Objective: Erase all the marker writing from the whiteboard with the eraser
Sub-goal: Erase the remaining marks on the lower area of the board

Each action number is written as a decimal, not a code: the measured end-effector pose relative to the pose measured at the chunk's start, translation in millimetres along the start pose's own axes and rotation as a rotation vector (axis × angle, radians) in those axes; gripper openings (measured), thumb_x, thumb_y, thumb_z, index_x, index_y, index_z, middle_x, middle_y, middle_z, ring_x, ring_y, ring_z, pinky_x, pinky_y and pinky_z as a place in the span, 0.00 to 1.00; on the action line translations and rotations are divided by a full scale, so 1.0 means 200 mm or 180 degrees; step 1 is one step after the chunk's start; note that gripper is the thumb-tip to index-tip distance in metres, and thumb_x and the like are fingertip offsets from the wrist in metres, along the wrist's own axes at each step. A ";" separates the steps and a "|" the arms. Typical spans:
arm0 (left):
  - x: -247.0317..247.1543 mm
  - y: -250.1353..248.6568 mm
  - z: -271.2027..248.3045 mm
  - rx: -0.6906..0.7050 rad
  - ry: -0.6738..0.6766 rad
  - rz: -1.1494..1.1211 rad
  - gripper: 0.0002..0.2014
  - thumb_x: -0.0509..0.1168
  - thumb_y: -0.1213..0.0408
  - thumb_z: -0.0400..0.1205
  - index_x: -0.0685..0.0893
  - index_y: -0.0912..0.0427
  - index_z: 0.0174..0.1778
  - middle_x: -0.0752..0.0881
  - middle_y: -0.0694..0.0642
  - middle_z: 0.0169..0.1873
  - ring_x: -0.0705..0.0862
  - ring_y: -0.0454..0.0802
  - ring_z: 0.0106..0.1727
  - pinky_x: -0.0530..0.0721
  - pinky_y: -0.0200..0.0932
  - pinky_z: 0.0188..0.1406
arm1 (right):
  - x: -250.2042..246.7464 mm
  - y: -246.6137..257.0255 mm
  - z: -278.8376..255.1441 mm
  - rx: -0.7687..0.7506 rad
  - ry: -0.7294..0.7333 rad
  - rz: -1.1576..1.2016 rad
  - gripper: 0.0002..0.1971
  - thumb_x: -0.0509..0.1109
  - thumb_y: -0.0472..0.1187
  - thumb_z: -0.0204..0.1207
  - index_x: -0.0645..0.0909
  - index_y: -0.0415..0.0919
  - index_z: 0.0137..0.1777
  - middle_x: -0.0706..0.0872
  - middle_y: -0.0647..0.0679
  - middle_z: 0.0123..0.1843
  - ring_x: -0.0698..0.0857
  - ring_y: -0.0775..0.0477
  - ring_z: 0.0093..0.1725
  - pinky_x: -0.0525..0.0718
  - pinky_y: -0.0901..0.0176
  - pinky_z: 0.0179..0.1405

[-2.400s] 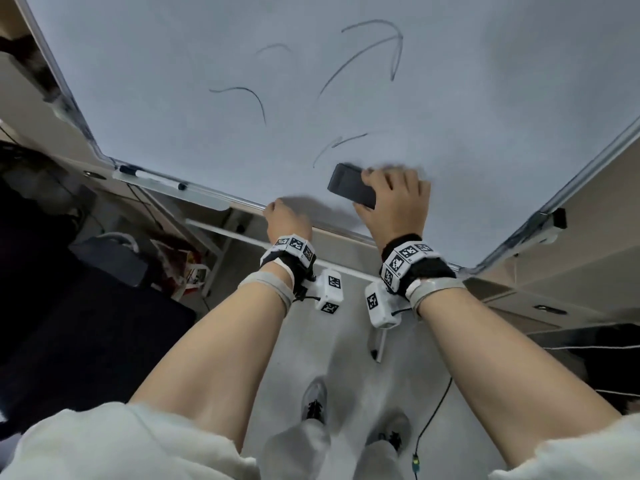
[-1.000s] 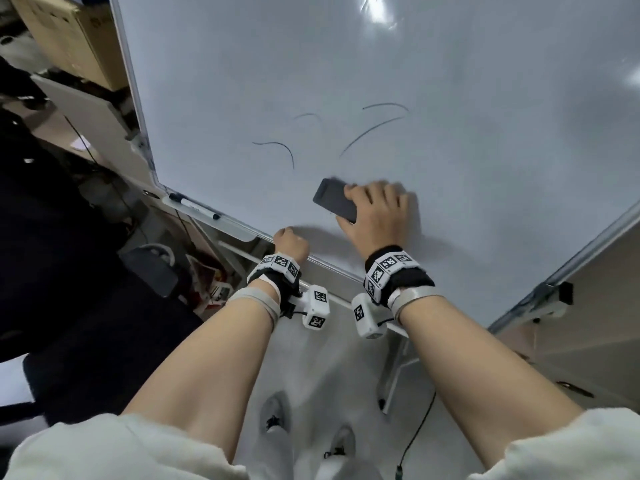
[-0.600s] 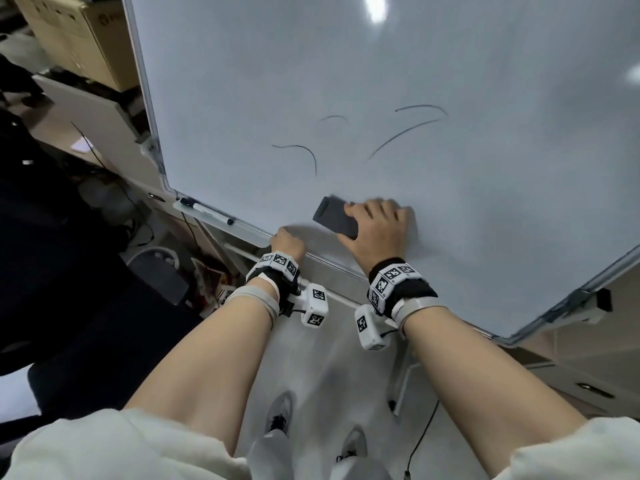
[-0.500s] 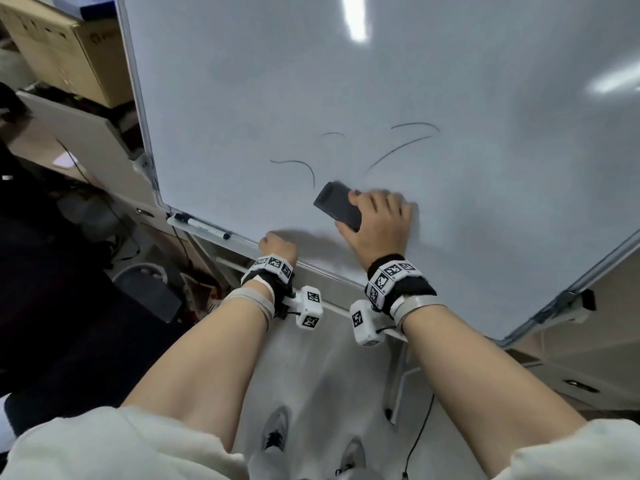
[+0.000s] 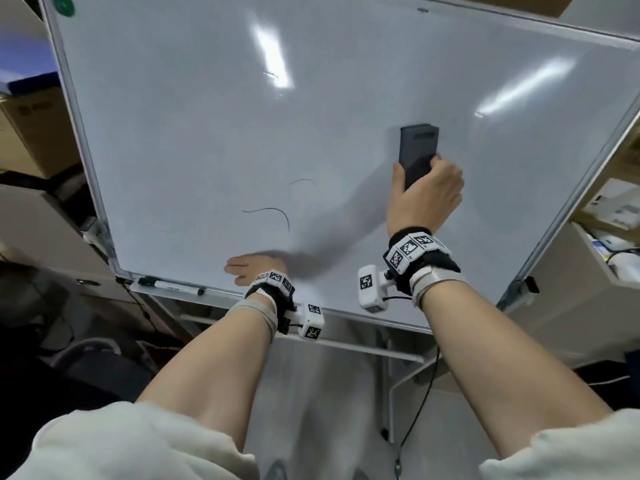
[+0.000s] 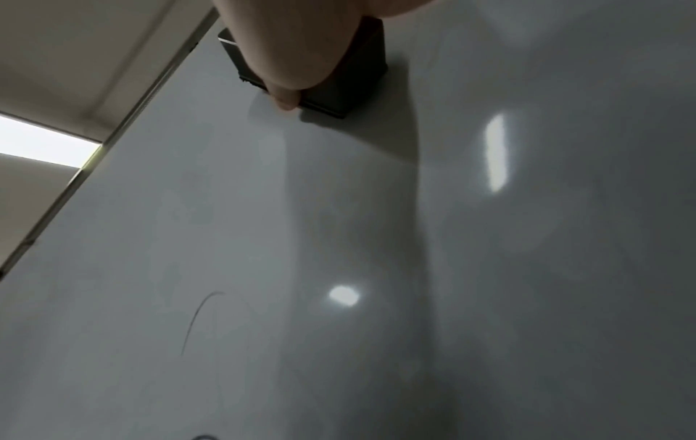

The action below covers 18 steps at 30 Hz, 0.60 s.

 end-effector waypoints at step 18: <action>-0.33 0.24 0.47 0.0313 0.0274 0.0024 0.23 0.56 0.71 0.81 0.76 0.73 0.74 0.75 0.72 0.73 0.75 0.70 0.74 0.73 0.54 0.75 | 0.53 0.67 -0.80 -0.1611 0.1373 0.0065 0.25 0.83 0.54 0.59 0.81 0.45 0.53 0.83 0.42 0.51 0.81 0.36 0.53 0.69 0.45 0.54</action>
Point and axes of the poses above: each hand's wrist, its own z-axis towards the middle knuckle, its own x-axis out of the palm, y = z × x, the point moved 8 cm from there along z, towards the middle knuckle
